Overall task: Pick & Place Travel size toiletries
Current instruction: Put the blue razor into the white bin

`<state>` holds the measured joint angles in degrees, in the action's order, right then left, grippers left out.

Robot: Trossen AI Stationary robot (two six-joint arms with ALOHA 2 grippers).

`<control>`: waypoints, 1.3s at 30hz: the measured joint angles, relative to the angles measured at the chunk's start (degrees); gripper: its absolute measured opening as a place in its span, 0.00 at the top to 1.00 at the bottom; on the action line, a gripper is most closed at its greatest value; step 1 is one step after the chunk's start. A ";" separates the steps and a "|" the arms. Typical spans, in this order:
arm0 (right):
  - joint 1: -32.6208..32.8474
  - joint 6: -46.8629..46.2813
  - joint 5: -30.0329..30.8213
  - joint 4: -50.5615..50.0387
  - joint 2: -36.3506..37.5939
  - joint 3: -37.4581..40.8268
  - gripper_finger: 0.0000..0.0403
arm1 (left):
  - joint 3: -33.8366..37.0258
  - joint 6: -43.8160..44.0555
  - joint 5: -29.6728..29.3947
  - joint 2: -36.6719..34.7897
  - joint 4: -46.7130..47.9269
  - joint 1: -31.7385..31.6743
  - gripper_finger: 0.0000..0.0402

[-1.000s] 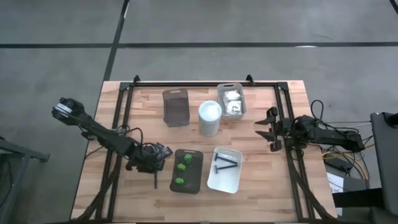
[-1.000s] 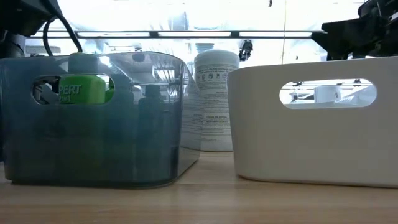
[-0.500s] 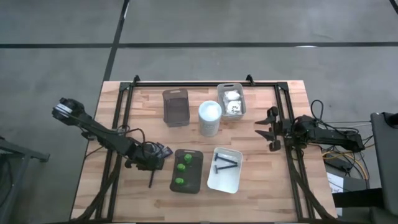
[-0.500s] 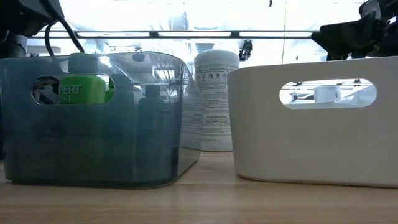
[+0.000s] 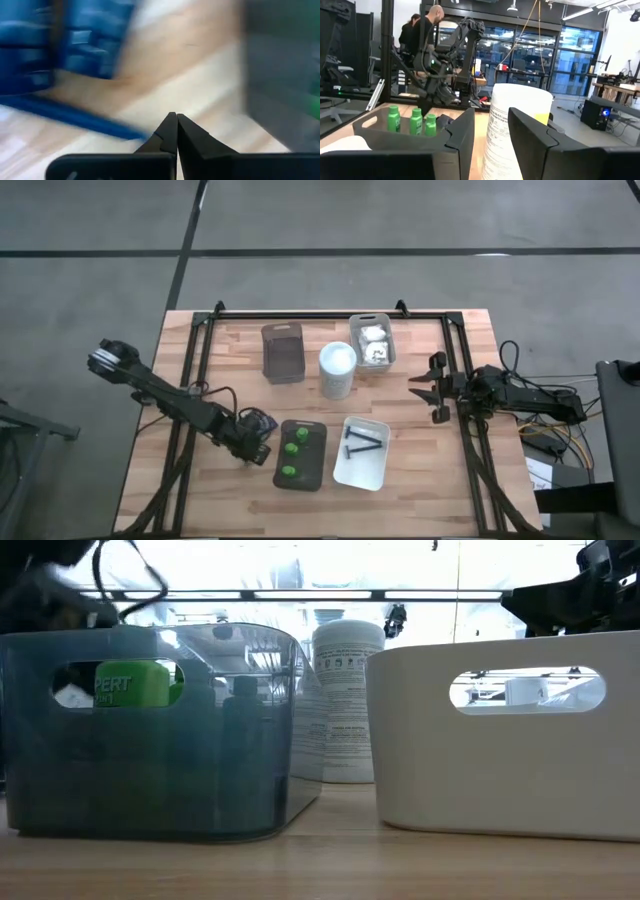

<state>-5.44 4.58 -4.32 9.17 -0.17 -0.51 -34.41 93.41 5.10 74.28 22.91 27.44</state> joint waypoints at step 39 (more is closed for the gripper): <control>0.00 -3.06 -0.04 -1.88 -0.41 -0.02 0.81 | 4.68 22.56 2.51 -8.48 12.07 -0.17 0.47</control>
<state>-5.44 1.51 -4.36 7.29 -0.58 -0.54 -29.74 115.97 7.62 65.80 34.97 27.27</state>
